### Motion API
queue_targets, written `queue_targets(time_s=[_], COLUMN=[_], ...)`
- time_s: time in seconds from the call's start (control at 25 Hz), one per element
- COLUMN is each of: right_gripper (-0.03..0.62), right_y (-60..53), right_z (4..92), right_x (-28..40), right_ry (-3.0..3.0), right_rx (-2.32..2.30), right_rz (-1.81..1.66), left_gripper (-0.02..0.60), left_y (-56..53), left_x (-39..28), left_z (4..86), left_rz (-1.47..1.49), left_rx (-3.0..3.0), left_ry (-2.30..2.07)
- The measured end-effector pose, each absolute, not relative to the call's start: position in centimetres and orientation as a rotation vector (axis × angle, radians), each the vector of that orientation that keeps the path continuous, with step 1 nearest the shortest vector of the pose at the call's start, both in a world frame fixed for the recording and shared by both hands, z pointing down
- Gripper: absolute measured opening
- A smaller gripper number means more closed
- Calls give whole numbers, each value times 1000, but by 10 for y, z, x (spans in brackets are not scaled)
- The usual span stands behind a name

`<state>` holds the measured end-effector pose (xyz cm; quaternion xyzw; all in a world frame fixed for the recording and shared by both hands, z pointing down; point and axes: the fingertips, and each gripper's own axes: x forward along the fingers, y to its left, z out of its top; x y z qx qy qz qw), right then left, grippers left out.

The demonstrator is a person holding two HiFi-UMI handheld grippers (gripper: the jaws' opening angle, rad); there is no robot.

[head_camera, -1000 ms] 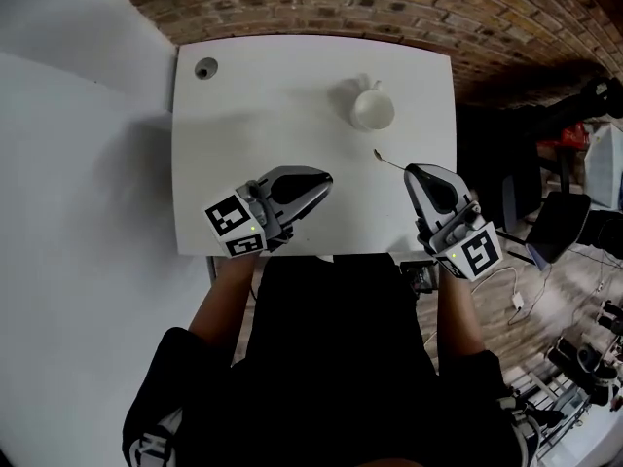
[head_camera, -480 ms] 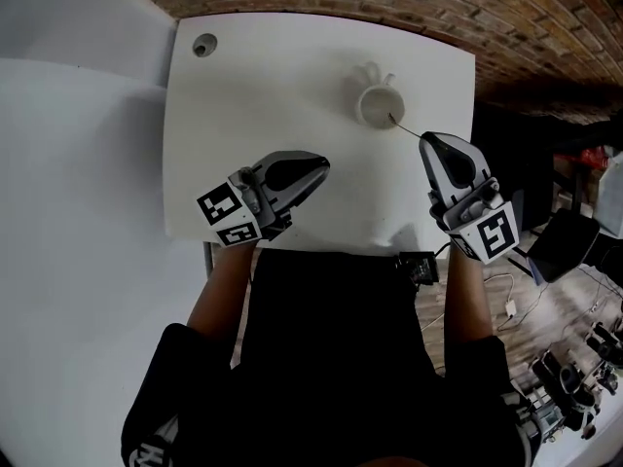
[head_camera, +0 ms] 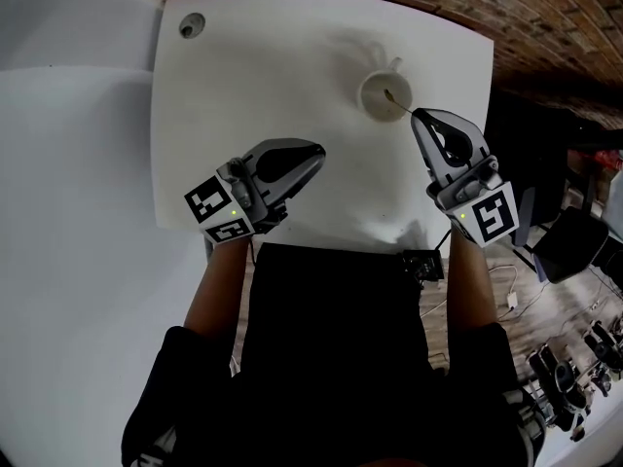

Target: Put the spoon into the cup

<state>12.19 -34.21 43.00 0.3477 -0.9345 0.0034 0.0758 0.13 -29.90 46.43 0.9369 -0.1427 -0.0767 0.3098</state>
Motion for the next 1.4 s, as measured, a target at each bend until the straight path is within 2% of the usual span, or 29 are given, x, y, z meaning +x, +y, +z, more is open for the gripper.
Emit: queue_targets(time_s=[0.52,1.4], right_gripper=[9,9], right_y=[-359,-359], right_z=[486,518], right_x=[126,116], right_ry=[-2750,-2685], right_rx=[970,862], right_rz=[53,-55], left_gripper=[22,21], left_y=[-298,-280], left_x=[15,26], left_z=[487,511], left_rz=[-171,-66], left_rx=[2443,2469], left_ry=[-382,-359])
